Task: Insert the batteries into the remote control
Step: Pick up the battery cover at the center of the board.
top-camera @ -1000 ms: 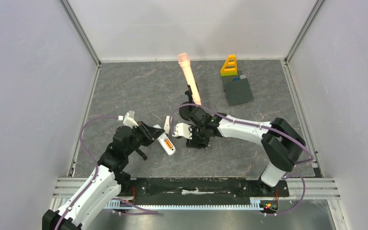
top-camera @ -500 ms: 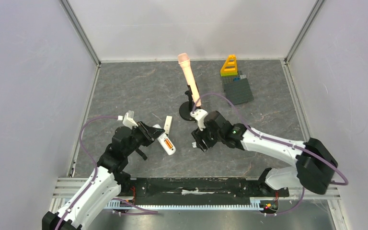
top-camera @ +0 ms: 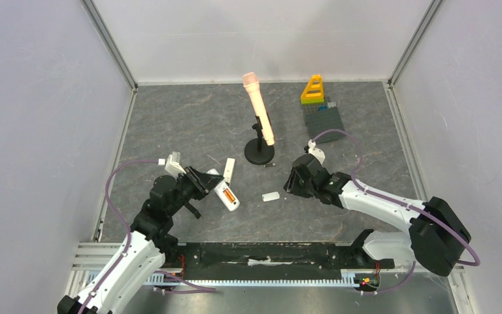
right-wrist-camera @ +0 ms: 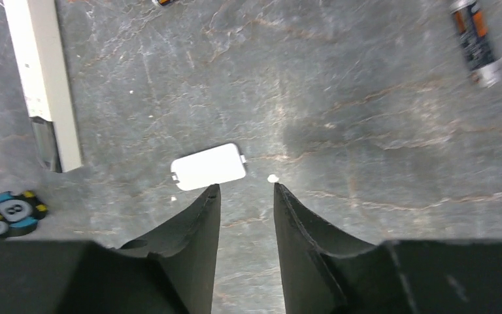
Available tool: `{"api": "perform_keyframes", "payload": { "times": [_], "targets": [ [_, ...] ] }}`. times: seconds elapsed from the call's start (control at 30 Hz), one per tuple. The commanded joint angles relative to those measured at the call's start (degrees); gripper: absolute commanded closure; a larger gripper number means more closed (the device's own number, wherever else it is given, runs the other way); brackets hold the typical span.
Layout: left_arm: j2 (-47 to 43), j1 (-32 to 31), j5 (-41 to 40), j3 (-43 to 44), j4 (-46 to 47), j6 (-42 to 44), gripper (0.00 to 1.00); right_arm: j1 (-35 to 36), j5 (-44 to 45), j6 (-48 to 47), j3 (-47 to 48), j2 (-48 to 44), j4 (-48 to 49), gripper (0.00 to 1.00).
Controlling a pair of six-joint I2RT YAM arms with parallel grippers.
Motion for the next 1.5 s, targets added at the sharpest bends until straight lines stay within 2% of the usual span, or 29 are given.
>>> {"api": "perform_keyframes", "payload": {
  "times": [0.0, 0.07, 0.17, 0.23, 0.4, 0.53, 0.83, 1.13, 1.47],
  "targets": [
    [-0.31, 0.37, 0.19, -0.43, 3.1, 1.71, 0.98, 0.65, -3.19, 15.29, 0.98, 1.64, 2.29, 0.59],
    [-0.06, 0.35, 0.13, -0.6, 3.53, 1.69, 0.98, 1.54, -2.74, 20.32, 1.97, 3.05, 1.59, 0.46],
    [0.21, 0.33, 0.21, -0.87, 3.94, 1.65, 0.98, 3.09, -0.18, 27.63, 7.88, 6.77, -5.56, 0.27],
    [0.48, 0.33, 0.24, -0.96, 3.92, 1.82, 0.98, 3.94, 1.42, 31.28, 12.34, 9.81, -10.31, 0.23],
    [0.89, 0.4, -0.23, -0.81, 3.94, 2.56, 0.98, 4.09, -0.22, 38.12, 22.5, 18.85, -19.42, 0.28],
    [0.39, 0.39, -2.07, -0.74, 3.2, 3.17, 0.98, 4.09, -2.63, 41.72, 27.18, 24.59, -24.65, 0.31],
    [-0.02, 0.42, -4.17, -0.17, 1.25, 5.07, 0.98, 4.1, -7.38, 44.36, 30.77, 31.6, -27.71, 0.41],
    [-0.56, 0.43, -4.72, -0.44, 1.13, 5.37, 0.98, 4.09, -6.75, 45.9, 31.26, 34.81, -28.62, 0.45],
    [-0.54, 0.45, -4.92, -0.26, 1.22, 5.69, 0.98, 4.02, -6.37, 46.5, 32.93, 37.3, -31.13, 0.55]
  ]
}}
